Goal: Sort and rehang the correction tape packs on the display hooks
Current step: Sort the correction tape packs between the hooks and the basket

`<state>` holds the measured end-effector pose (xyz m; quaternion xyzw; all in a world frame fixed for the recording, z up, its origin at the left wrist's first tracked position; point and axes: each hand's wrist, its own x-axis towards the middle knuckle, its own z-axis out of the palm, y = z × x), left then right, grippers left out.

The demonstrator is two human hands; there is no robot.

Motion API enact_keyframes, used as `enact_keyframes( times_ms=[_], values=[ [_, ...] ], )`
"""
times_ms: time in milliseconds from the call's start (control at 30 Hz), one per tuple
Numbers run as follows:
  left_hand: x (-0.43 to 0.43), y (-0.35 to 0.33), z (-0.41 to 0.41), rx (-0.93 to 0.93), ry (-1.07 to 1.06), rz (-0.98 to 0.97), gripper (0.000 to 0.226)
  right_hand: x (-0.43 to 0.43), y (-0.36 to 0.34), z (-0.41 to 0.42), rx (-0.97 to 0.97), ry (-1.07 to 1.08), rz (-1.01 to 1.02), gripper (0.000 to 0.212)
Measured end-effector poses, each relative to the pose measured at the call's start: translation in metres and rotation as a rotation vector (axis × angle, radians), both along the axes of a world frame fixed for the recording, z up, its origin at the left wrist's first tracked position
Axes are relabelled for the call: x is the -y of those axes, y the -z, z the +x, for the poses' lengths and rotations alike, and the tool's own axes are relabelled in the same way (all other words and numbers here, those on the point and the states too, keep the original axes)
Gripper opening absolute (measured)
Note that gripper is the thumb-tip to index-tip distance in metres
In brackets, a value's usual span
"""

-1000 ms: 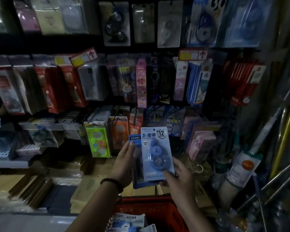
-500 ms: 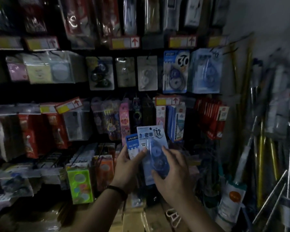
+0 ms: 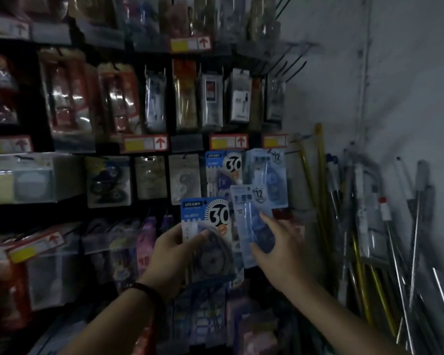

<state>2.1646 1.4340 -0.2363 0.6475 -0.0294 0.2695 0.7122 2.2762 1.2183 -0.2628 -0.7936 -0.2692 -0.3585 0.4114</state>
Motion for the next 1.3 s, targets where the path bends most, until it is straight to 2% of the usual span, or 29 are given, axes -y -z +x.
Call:
enact_keyframes(
  times_ms=[233, 400, 867, 1300],
  values=[
    [-0.012, -0.039, 0.031, 0.11, -0.117, 0.089, 0.025, 0.022, -0.064, 0.055, -0.022, 0.086, -0.004, 0.065],
    [-0.018, -0.046, 0.046, 0.112, -0.121, 0.125, 0.028, 0.016, -0.085, 0.079, -0.032, 0.154, -0.037, 0.069],
    [-0.018, -0.049, 0.067, 0.085, -0.079, 0.136, 0.024, 0.008, -0.096, 0.107, 0.045, 0.188, -0.077, 0.069],
    [-0.014, -0.053, 0.062, 0.048, -0.071, 0.127, 0.026, 0.012, -0.105, 0.104, -0.004, 0.23, -0.142, 0.065]
  ],
)
